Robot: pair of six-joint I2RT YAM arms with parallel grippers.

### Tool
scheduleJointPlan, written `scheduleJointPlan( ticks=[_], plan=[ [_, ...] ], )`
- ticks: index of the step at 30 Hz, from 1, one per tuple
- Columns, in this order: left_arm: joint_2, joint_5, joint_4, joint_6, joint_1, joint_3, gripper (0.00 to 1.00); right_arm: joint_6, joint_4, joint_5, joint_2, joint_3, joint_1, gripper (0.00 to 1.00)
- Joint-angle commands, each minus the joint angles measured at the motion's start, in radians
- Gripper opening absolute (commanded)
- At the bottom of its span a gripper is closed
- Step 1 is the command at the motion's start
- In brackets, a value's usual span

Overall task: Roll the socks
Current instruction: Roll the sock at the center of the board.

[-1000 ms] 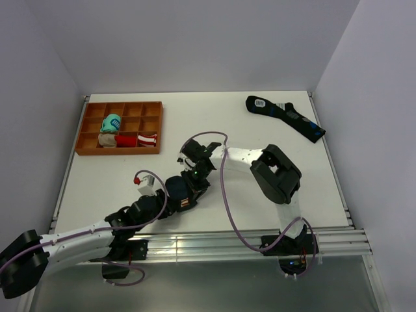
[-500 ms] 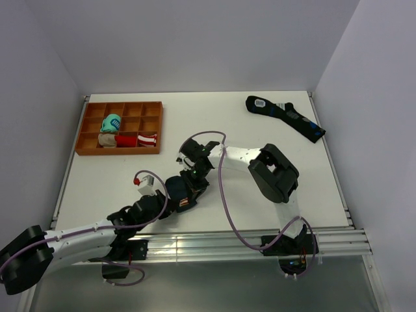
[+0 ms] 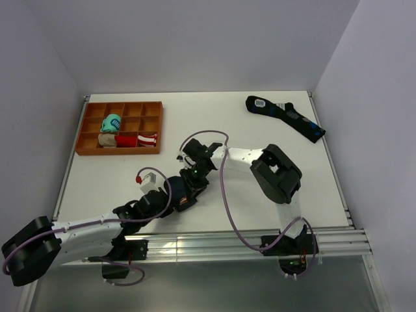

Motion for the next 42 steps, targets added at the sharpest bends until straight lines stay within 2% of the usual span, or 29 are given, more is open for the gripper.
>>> scheduleJointPlan(
  ticks=[1, 7, 13, 17, 24, 27, 32, 42],
  plan=[
    [0.064, 0.043, -0.166, -0.014, -0.006, 0.016, 0.00, -0.007, 0.164, 0.064, -0.054, -0.041, -0.005, 0.34],
    [0.072, 0.058, -0.206, -0.028, -0.006, 0.033, 0.00, 0.009, 0.358, 0.106, -0.173, -0.168, -0.019, 0.42],
    [0.081, 0.070, -0.215, -0.035, -0.003, 0.032, 0.00, 0.012, 0.584, 0.122, -0.299, -0.314, -0.042, 0.43],
    [0.072, 0.089, -0.207, -0.043, 0.002, 0.019, 0.00, 0.015, 0.808, 0.121, -0.397, -0.424, -0.041, 0.43],
    [0.046, 0.226, -0.171, -0.003, 0.106, -0.016, 0.00, 0.010, 1.247, 0.093, -0.587, -0.778, -0.041, 0.44],
    [0.051, 0.274, -0.167, 0.030, 0.167, -0.013, 0.00, 0.018, 1.314, 0.077, -0.583, -0.816, -0.041, 0.45],
    [0.090, 0.323, -0.203, 0.078, 0.206, 0.016, 0.01, 0.058, 1.477, 0.057, -0.540, -0.875, -0.036, 0.45],
    [0.116, 0.362, -0.210, 0.104, 0.237, 0.044, 0.00, 0.030, 1.517, 0.064, -0.430, -0.849, 0.033, 0.45]
  ],
)
